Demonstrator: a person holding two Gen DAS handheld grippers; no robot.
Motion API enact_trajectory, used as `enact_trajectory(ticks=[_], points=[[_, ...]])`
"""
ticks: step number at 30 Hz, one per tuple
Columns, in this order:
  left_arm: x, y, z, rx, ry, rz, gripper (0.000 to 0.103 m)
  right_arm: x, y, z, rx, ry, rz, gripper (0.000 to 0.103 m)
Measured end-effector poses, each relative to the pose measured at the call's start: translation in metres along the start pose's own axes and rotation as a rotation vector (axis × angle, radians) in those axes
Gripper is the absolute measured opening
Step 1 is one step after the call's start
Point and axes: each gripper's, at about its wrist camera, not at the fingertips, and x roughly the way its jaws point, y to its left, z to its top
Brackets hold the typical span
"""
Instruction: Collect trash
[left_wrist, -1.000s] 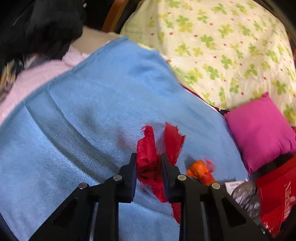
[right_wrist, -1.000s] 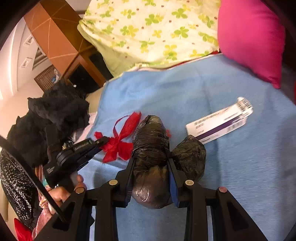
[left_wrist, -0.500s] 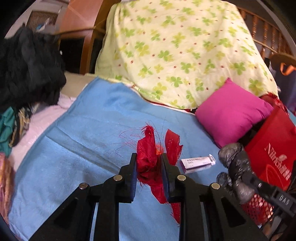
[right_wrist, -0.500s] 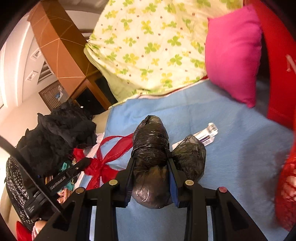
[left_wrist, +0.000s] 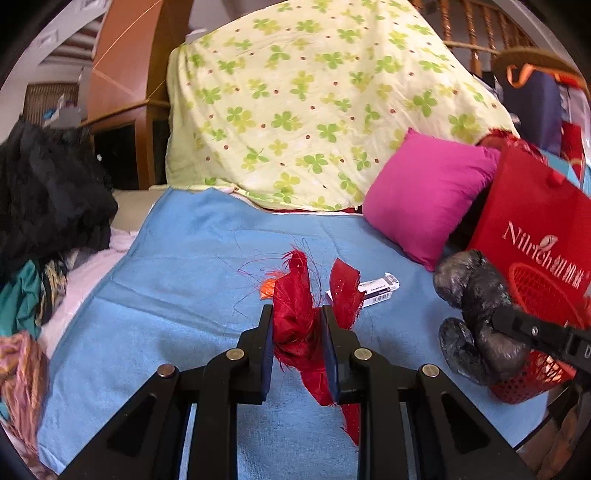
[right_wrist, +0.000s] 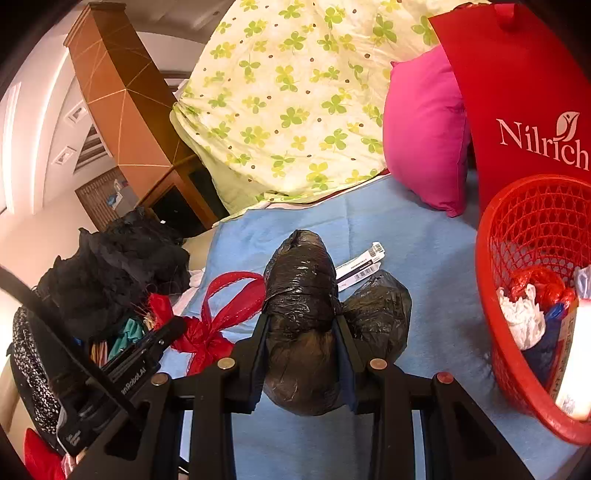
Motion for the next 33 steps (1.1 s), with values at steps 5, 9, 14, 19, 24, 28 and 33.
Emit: enact_trajectory(ticks=[5,9,14,19,24,28,33], points=[[0.003,-0.010,-0.004,0.039,-0.001,0.021,0.025,0.009,-0.006,0.001,0.010,0.020,-0.017,0.035],[0.004,-0.016,-0.007,0.070,-0.003,0.038,0.025,0.009,-0.006,0.002,0.000,0.019,-0.017,0.035],[0.004,-0.019,-0.009,0.086,-0.004,0.052,0.025,0.008,-0.007,0.003,-0.006,0.019,-0.021,0.035],[0.004,-0.021,-0.010,0.092,-0.003,0.058,0.025,0.008,-0.007,0.002,0.002,0.020,-0.027,0.035],[0.005,-0.024,-0.010,0.105,-0.003,0.065,0.026,0.008,-0.009,0.002,0.004,0.020,-0.031,0.035],[0.006,-0.025,-0.010,0.108,-0.002,0.070,0.026,0.008,-0.009,0.002,0.000,0.021,-0.030,0.035],[0.006,-0.026,-0.011,0.115,-0.002,0.073,0.026,0.008,-0.009,0.002,0.000,0.023,-0.029,0.035]])
